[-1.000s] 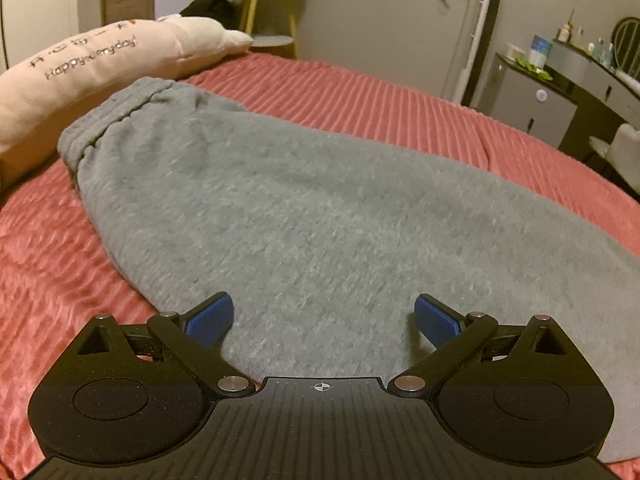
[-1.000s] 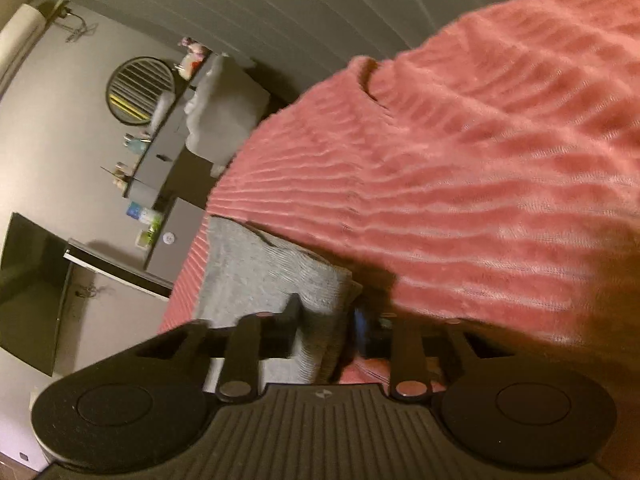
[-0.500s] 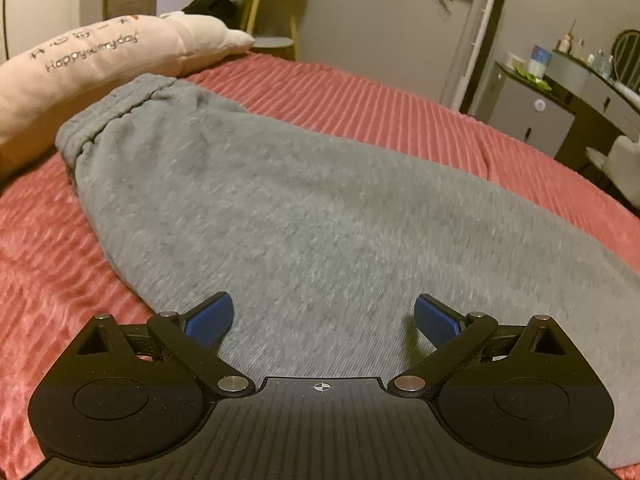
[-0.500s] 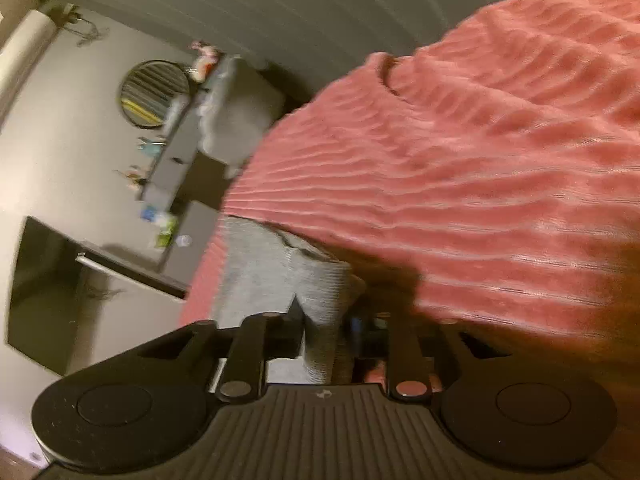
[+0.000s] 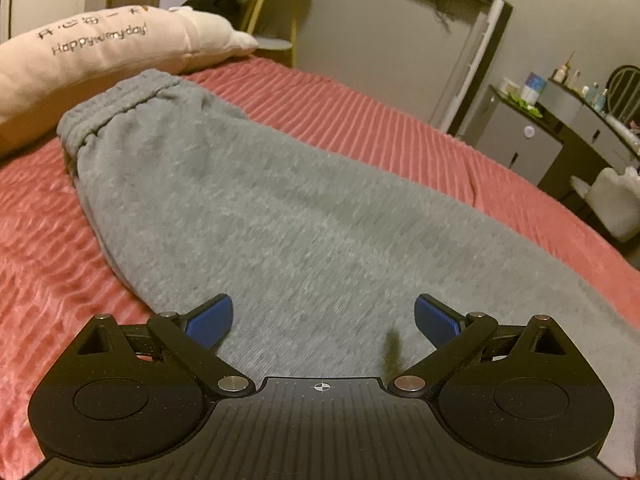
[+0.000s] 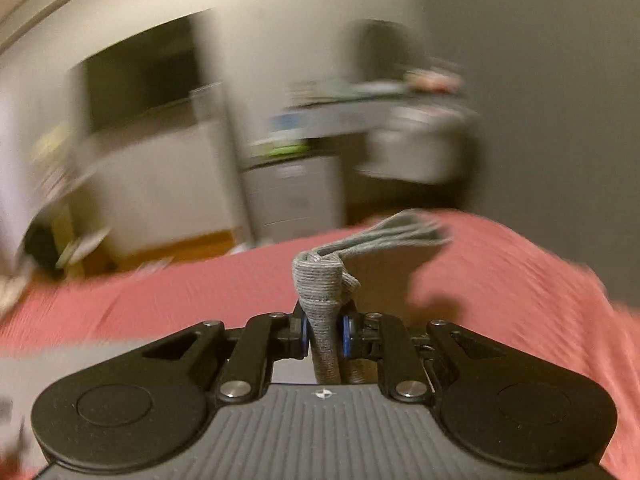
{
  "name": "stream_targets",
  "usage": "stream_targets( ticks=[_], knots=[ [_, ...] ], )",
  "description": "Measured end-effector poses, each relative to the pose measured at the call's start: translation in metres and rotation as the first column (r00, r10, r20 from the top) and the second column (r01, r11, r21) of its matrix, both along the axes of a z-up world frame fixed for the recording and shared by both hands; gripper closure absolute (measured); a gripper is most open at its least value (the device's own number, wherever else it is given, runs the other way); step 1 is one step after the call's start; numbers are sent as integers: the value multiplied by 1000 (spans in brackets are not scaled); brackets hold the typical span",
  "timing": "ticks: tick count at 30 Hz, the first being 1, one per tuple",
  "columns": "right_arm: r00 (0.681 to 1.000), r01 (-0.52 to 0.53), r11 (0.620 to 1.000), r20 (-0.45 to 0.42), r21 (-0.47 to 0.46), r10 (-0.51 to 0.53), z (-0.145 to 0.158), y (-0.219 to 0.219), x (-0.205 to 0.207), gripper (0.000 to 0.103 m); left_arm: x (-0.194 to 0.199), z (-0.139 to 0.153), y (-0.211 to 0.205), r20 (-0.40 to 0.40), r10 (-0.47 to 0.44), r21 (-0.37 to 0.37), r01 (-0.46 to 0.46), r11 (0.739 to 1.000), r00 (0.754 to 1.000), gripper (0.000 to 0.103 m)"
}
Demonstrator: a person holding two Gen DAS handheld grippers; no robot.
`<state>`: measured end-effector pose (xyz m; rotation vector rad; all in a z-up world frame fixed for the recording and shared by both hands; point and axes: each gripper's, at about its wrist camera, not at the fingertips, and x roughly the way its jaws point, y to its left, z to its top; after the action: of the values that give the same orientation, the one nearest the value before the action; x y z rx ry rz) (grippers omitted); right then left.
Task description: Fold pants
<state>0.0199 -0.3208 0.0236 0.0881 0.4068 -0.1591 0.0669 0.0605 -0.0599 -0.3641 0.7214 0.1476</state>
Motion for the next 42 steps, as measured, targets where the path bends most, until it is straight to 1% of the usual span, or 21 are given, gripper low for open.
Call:
stream_targets(
  ticks=[4,6,8,9,10,11,13,15,17,18,19,21,23,26,27,30,31,32,36,39,42],
  knots=[
    [955,-269,959,-152,-88,254,-35,95,24,88,-4,3,0,18,-37,5,37,999,999,2],
    [907,-353,931,-277,-92,316,-68,130,32,87,-7,4,-2,24,-66,11,66,998,998,2],
    [837,-414,909,-413,-51,358,-97,152,39,77,-8,5,-5,28,-102,21,102,995,994,2],
    [835,-415,906,-432,-87,342,-100,158,38,76,-9,5,-8,31,-119,24,119,993,992,2],
    [847,-409,907,-412,-97,337,-95,159,35,70,-10,5,-10,32,-140,24,139,990,990,2],
    [858,-387,921,-382,-43,343,-87,151,33,51,-9,5,-13,34,-170,21,169,985,985,2],
    [898,-305,935,-272,181,346,-71,119,25,19,-9,5,-21,35,-236,16,236,972,971,2],
    [947,-193,909,-174,369,271,-69,80,12,12,-8,5,-30,32,-296,6,296,955,955,2],
    [975,-25,887,-187,460,125,-82,46,-1,12,-8,6,-42,20,-364,-8,364,931,931,2],
    [973,91,861,-229,500,30,-94,29,-6,12,-7,6,-47,13,-394,-22,395,919,919,2],
    [969,173,790,-244,588,-31,-105,10,-13,14,-5,6,-54,5,-420,-37,420,907,907,2],
    [980,195,654,-168,731,-105,-114,-15,-30,19,2,8,-66,-2,-457,-81,455,887,890,2],
    [974,220,640,-129,736,-187,-114,-21,-41,18,12,10,-80,-5,-494,-150,488,860,869,4],
    [977,197,638,-92,745,-193,-115,-18,-43,9,32,6,-104,-19,-529,-260,507,822,848,5],
    [978,189,646,-86,740,-188,-115,-16,-43,8,40,3,-113,-31,-540,-294,509,809,841,9],
    [980,180,651,-80,737,-181,-115,-13,-40,7,62,-9,-143,-91,-578,-350,517,781,811,35],
    [980,178,643,-78,745,-181,-115,-20,-41,7,67,-14,-150,-114,-590,-362,520,774,799,38],
    [980,177,635,-77,752,-182,-117,-20,-41,7,72,-19,-159,-136,-600,-364,523,770,788,37],
    [979,179,612,-80,770,-187,-126,-21,-39,7,78,-22,-186,-156,-597,-293,540,789,787,36],
    [979,172,580,-72,796,-191,-133,-25,-39,6,81,-19,-199,-153,-610,-288,556,780,777,46],
    [978,155,538,-51,829,-202,-138,-29,-43,6,77,-14,-210,-166,-615,-190,586,787,771,55]
  ],
)
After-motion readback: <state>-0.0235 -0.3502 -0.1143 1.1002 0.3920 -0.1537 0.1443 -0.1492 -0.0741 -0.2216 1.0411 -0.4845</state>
